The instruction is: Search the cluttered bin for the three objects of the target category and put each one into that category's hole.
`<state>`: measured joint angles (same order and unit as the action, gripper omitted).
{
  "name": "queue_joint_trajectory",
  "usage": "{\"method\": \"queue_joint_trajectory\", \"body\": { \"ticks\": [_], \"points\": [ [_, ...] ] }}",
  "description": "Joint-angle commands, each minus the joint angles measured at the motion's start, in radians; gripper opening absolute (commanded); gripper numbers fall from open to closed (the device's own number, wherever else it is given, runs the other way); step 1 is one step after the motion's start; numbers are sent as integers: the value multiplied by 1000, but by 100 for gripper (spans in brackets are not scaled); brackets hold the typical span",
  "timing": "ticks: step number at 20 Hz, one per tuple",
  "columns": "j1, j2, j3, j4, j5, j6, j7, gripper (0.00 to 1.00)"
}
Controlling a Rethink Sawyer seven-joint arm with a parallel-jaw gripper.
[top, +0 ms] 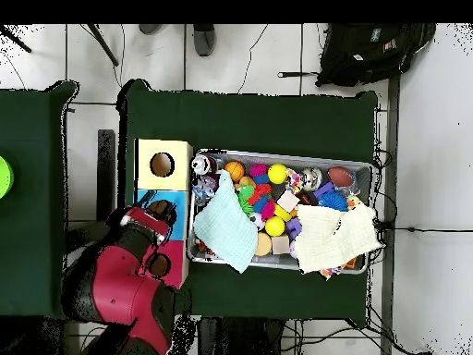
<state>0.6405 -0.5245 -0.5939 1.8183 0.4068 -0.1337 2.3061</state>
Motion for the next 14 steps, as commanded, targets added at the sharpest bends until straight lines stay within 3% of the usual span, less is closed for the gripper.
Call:
{"method": "queue_joint_trajectory", "body": {
  "ticks": [1,7,14],
  "points": [
    [-160,-77,187,40,-148,92,19,100],
    [-277,-143,242,42,-264,119,-15,100],
    [-316,-150,255,3,-322,156,-7,100]
  ]
}}
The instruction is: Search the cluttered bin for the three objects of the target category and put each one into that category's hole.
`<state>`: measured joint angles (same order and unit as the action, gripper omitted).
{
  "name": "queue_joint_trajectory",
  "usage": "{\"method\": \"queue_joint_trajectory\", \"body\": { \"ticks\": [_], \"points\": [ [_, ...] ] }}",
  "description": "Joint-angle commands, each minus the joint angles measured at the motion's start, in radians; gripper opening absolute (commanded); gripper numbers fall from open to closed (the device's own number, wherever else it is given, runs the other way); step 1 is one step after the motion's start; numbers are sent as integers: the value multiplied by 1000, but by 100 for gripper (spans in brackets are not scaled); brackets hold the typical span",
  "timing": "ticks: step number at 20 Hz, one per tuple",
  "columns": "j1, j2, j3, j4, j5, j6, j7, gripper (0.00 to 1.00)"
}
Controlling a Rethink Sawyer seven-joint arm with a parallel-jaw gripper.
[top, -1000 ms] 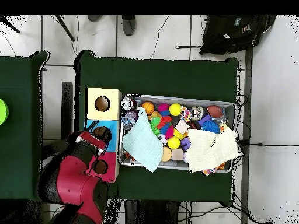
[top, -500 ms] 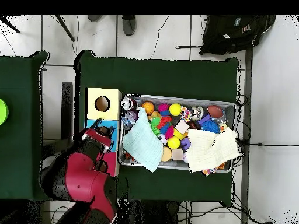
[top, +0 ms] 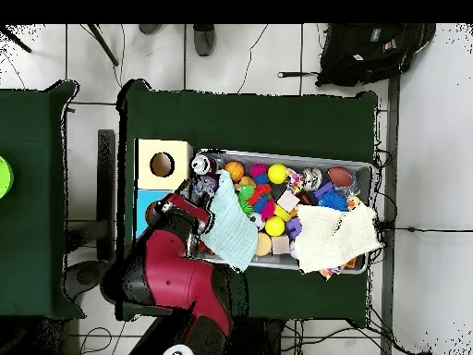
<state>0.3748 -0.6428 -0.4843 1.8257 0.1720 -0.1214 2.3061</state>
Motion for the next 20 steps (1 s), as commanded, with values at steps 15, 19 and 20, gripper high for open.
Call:
{"method": "queue_joint_trajectory", "body": {
  "ticks": [15,19,20],
  "points": [
    [-129,-20,193,-80,-149,182,-5,100],
    [-143,-13,197,-82,-169,166,-1,100],
    [-146,-8,197,-84,-172,160,1,100]
  ]
}}
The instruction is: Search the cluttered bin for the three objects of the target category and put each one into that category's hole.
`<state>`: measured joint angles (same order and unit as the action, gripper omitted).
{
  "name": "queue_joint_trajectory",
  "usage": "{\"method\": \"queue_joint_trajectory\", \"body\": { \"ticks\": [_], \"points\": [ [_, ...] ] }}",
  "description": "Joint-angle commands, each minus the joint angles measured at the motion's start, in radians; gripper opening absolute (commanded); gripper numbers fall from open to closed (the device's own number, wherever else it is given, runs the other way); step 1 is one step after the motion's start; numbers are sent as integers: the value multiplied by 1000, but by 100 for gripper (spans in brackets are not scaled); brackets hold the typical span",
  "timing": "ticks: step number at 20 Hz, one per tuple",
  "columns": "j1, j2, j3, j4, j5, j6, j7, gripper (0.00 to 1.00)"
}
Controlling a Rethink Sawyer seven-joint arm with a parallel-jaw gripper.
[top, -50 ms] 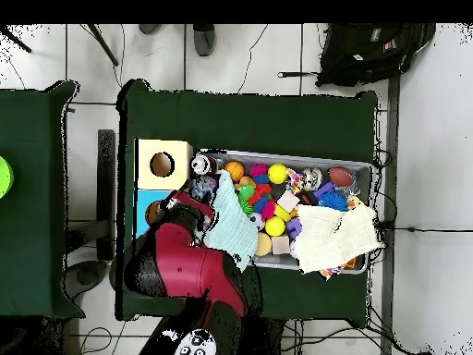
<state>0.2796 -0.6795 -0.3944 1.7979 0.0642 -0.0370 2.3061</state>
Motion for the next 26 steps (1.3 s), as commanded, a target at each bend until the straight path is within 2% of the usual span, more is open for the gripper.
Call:
{"method": "queue_joint_trajectory", "body": {
  "ticks": [1,6,15,26],
  "points": [
    [-55,33,108,-58,-68,69,4,100],
    [-59,64,99,-79,-72,42,17,100],
    [-117,90,128,-84,-122,-6,24,100],
    [-89,171,94,-129,-103,-58,65,100]
  ]
}}
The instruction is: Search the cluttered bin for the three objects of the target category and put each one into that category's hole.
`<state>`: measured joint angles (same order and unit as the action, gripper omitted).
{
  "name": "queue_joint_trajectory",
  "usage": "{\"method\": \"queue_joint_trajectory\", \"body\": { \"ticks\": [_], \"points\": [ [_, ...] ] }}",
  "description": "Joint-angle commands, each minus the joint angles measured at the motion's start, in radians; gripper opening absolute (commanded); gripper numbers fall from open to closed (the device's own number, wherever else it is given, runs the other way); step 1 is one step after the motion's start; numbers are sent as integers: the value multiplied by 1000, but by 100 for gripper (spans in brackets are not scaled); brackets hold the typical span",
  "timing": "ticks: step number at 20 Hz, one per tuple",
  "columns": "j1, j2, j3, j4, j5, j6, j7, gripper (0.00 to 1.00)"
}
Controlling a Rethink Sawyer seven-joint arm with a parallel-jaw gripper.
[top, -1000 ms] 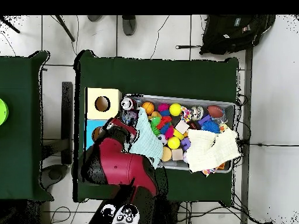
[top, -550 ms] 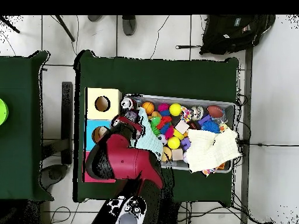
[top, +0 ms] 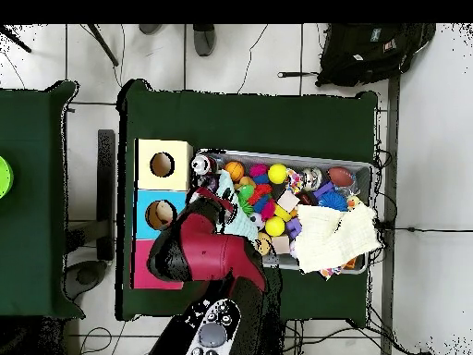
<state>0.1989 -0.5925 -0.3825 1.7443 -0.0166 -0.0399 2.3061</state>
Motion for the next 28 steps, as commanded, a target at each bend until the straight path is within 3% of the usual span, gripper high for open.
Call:
{"method": "queue_joint_trajectory", "body": {
  "ticks": [1,9,21,28],
  "points": [
    [-3,92,81,-80,-15,-61,70,100],
    [39,133,69,-98,30,-83,113,100],
    [-3,64,129,-65,-2,-43,107,100],
    [-40,75,163,-66,-16,-79,110,100]
  ]
}}
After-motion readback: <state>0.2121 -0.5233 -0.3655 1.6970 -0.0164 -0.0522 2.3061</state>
